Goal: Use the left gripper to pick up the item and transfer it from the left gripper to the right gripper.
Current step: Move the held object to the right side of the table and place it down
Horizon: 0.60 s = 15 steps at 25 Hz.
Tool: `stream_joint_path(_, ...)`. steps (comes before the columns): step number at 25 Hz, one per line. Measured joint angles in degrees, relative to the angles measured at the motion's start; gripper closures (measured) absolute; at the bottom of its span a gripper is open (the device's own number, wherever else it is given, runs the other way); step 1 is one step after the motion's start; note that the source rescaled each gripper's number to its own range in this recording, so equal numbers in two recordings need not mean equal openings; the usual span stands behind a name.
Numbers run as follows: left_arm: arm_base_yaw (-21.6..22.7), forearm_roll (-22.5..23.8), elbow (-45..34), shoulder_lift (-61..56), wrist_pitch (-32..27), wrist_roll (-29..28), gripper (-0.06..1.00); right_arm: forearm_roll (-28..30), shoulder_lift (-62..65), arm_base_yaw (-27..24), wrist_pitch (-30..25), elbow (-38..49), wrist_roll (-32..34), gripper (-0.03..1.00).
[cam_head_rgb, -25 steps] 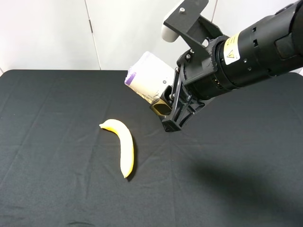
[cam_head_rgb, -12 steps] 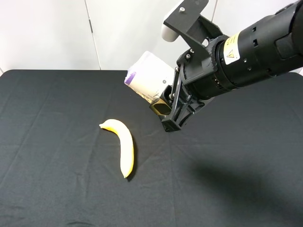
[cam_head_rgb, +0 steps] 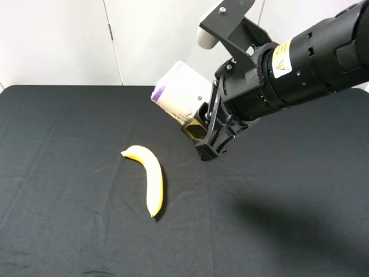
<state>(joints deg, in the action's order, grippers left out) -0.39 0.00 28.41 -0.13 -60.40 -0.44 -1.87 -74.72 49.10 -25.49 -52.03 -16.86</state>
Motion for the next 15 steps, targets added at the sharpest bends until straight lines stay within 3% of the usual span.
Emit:
stream_joint_path(8, 0.76, 0.0, 0.0, 0.0, -0.01, 0.0, -0.03, 0.0, 0.0, 0.0, 0.0, 0.0, 0.95, 0.9)
stream_joint_path(15, 0.76, 0.0, 0.0, 0.0, -0.01, 0.0, -0.02, 2.48, -0.5, -0.73, -1.33, 0.0, 7.66, 0.9)
